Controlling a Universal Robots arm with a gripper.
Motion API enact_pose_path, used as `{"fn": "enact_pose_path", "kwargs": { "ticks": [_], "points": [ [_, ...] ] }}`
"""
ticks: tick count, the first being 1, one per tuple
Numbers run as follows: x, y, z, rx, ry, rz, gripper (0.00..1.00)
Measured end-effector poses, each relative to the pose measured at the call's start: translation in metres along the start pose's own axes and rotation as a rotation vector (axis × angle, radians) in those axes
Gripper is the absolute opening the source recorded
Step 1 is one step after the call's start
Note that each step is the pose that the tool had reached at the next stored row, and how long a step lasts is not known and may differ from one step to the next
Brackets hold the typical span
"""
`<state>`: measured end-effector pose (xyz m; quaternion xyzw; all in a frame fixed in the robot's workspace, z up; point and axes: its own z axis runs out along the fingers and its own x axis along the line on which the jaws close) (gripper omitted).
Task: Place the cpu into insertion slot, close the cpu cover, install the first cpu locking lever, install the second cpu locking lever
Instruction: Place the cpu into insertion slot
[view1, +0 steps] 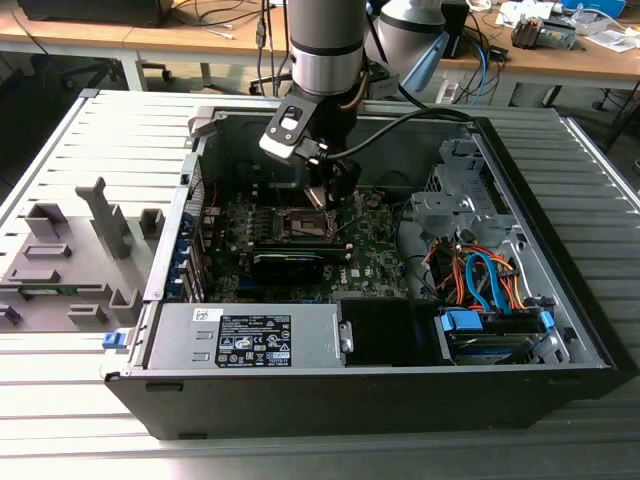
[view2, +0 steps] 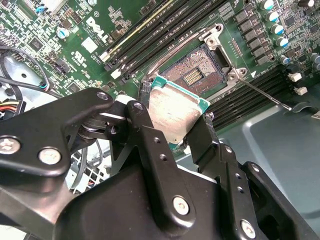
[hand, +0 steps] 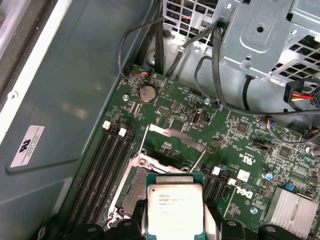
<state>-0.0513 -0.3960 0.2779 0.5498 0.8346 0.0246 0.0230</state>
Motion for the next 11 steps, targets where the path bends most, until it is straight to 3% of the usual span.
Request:
{"fn": "enact_pose_path", "kwargs": {
  "ticks": [11],
  "points": [
    [0.0000,0.0000,0.0000,0.0007,-0.0024,0.019,0.54]
  ]
}}
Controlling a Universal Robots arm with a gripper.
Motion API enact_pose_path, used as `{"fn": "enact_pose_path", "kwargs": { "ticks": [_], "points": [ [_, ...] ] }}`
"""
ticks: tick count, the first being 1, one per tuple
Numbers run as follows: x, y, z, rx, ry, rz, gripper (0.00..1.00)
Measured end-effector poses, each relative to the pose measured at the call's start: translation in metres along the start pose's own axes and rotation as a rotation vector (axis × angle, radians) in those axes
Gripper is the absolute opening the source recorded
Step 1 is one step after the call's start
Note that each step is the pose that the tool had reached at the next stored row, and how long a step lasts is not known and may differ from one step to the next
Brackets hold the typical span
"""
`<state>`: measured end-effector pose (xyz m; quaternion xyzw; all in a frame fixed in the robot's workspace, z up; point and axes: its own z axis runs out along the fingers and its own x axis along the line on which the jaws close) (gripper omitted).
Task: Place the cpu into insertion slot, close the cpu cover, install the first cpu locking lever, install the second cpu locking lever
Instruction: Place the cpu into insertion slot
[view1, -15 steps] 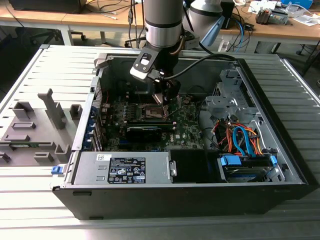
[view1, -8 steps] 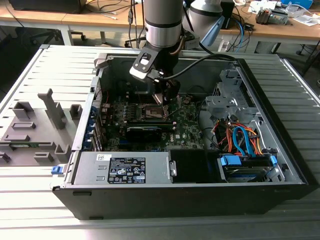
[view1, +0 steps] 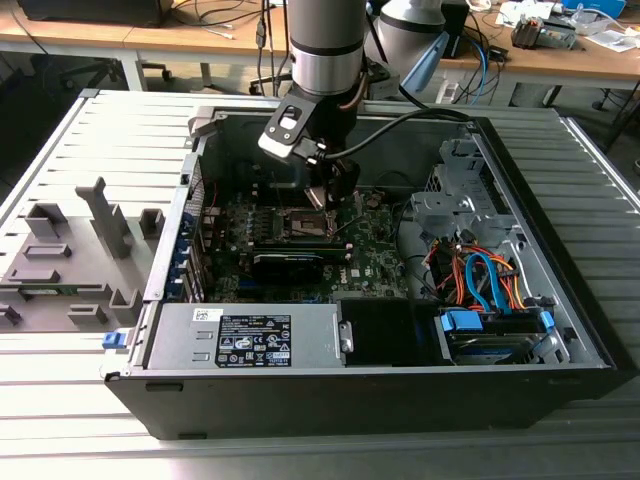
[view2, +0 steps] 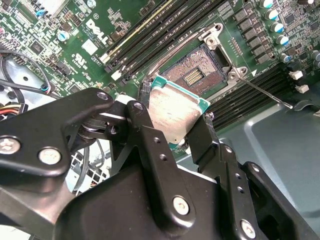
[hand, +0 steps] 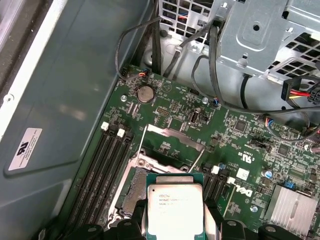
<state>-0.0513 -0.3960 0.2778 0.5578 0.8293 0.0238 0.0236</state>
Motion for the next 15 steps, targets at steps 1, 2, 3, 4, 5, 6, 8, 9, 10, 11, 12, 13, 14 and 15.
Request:
{"fn": "enact_pose_path", "kwargs": {
  "ticks": [1,2,3,4,5,6,8,9,10,11,12,13,14,15],
  "points": [
    [0.0000,0.0000,0.0000,0.0001,-0.0002,0.001,0.54],
    [0.0000,0.0000,0.0000,0.0001,-0.0004,0.003,0.54],
    [0.0000,0.0000,0.0000,0.0003,-0.0008,0.005,0.54],
    [0.0000,0.0000,0.0000,0.0004,-0.0011,0.007,0.54],
    [0.0000,0.0000,0.0000,0.0005,-0.0014,0.009,0.54],
    [0.0000,0.0000,0.0000,0.0006,-0.0019,0.012,0.54],
    [0.0000,0.0000,0.0000,0.0008,-0.0023,0.015,0.54],
    [0.0000,0.0000,0.0000,0.0009,-0.0027,0.017,0.54],
    [0.0000,0.0000,0.0000,0.0009,-0.0028,0.018,0.54],
    [0.0000,0.0000,0.0000,0.0010,-0.0032,0.020,0.54],
    [0.0000,0.0000,0.0000,0.0011,-0.0034,0.021,0.54],
    [0.0000,0.0000,0.0000,0.0012,-0.0036,0.023,0.54],
    [0.0000,0.0000,0.0000,0.0012,-0.0038,0.024,0.54],
    [0.0000,0.0000,0.0000,0.0013,-0.0042,0.027,0.54]
  ]
}}
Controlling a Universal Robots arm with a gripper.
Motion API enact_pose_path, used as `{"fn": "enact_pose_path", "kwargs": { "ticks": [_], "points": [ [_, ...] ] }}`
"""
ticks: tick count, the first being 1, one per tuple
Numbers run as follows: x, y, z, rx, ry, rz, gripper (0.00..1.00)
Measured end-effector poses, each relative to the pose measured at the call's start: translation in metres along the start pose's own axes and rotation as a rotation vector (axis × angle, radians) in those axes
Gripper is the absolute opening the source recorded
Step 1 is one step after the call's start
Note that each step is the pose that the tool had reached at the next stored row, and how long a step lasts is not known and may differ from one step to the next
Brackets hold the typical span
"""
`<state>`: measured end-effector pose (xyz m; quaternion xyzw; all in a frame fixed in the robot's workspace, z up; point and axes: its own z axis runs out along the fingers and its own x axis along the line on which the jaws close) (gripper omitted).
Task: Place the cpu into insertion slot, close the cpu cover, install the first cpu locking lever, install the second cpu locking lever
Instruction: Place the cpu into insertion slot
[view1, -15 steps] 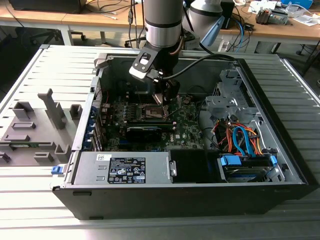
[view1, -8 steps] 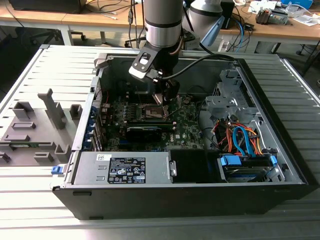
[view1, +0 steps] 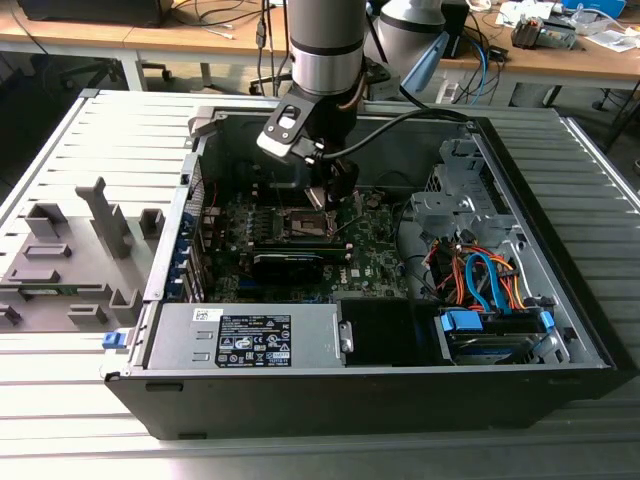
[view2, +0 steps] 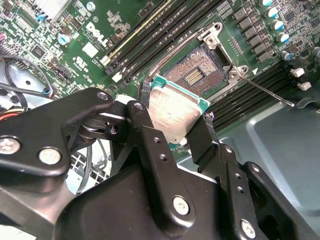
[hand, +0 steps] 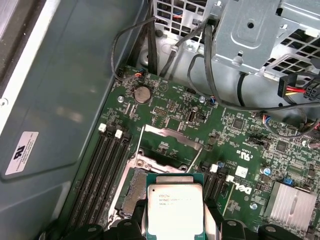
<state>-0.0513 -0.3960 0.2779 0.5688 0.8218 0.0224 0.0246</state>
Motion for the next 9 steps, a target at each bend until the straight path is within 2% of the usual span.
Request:
{"fn": "enact_pose_path", "kwargs": {
  "ticks": [9],
  "points": [
    [0.0000,0.0000,0.0000,0.0007,-0.0021,0.015,0.54]
  ]
}}
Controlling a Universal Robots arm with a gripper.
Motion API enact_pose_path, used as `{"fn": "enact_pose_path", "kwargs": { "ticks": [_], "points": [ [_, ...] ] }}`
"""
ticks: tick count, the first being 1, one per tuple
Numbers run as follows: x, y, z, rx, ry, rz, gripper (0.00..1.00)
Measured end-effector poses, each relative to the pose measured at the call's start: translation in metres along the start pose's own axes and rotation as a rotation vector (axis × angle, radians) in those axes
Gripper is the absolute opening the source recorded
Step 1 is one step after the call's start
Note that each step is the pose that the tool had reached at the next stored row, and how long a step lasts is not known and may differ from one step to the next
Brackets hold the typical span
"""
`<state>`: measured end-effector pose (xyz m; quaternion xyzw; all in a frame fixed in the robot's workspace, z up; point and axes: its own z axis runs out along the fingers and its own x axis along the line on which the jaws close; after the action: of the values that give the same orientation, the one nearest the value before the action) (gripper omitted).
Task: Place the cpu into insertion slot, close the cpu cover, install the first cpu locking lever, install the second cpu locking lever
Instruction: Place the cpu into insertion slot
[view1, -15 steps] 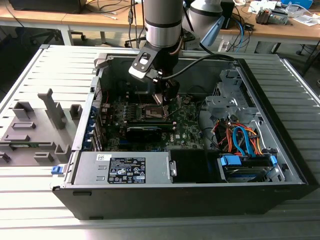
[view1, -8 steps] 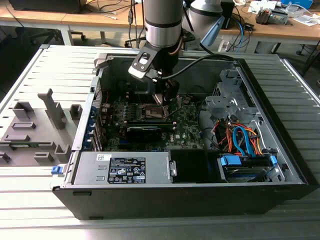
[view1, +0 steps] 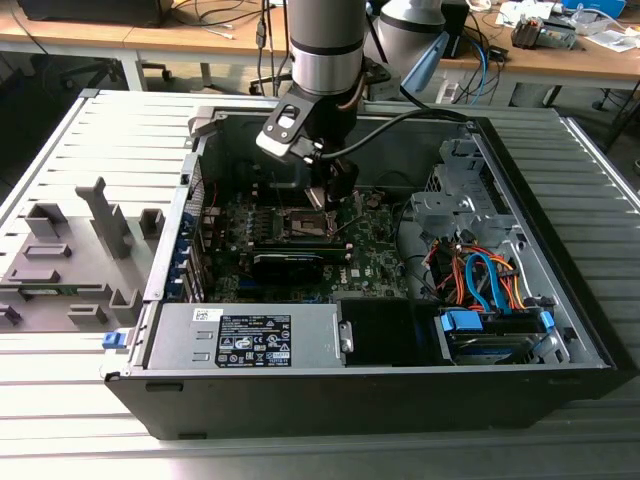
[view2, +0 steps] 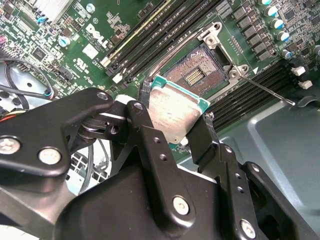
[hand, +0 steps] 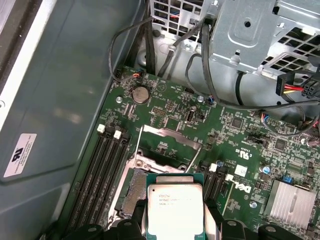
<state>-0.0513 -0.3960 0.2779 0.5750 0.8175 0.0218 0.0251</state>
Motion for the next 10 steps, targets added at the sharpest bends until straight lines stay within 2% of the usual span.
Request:
{"fn": "enact_pose_path", "kwargs": {
  "ticks": [10],
  "points": [
    [0.0000,0.0000,0.0000,0.0008,-0.0028,0.018,0.54]
  ]
}}
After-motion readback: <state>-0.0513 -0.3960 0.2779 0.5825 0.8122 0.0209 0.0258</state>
